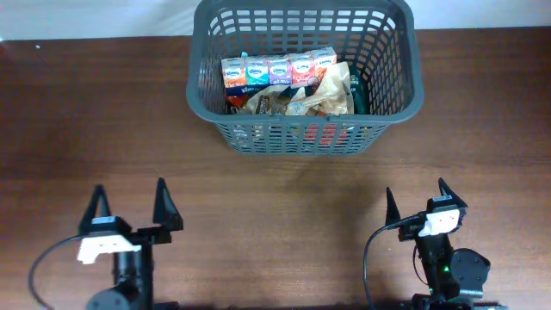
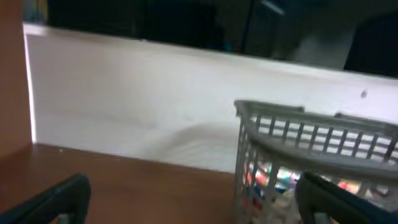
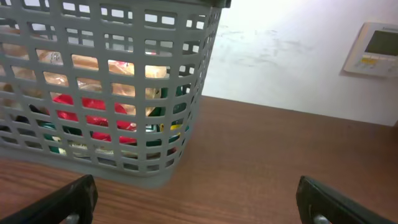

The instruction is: Pack container

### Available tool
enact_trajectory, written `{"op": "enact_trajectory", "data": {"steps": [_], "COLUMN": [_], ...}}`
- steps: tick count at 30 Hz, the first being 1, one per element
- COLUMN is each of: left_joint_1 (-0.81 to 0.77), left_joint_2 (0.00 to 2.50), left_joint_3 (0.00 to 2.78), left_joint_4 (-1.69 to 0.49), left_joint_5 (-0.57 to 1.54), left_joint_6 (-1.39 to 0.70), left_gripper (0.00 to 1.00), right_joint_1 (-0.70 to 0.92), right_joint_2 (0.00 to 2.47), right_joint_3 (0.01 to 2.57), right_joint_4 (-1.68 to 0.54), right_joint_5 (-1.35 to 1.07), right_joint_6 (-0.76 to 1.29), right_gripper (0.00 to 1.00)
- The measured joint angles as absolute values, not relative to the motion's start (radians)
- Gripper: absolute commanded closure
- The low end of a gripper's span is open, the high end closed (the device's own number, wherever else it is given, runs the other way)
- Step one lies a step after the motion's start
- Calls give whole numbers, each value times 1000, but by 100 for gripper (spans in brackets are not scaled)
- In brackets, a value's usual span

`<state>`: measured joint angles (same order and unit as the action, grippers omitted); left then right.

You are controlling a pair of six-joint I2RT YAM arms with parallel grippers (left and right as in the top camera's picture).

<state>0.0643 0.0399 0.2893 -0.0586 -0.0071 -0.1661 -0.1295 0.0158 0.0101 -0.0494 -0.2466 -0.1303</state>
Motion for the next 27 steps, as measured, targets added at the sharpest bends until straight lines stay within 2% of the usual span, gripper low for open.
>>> {"op": "enact_trajectory", "data": {"steps": [11,16,27], "left_joint_1": [69,69,69], "left_joint_2": [17,17,15], "left_joint_3": [82,35,28], "left_joint_4": [-29,-107,-109], "left_joint_5": [-27,-33,-33], "left_joint_6": [-166,-166,-166], "left_gripper": [1,1,1], "right_joint_1": [-130,-130,-130], "right_joint_2": [16,16,16], "right_joint_3": [10,10,10], "right_joint_4": [-49,-49,-49], "right_joint_5": [-246,-247,-247], "right_joint_6": [-130,-130,-130], "right_gripper": [1,1,1]}}
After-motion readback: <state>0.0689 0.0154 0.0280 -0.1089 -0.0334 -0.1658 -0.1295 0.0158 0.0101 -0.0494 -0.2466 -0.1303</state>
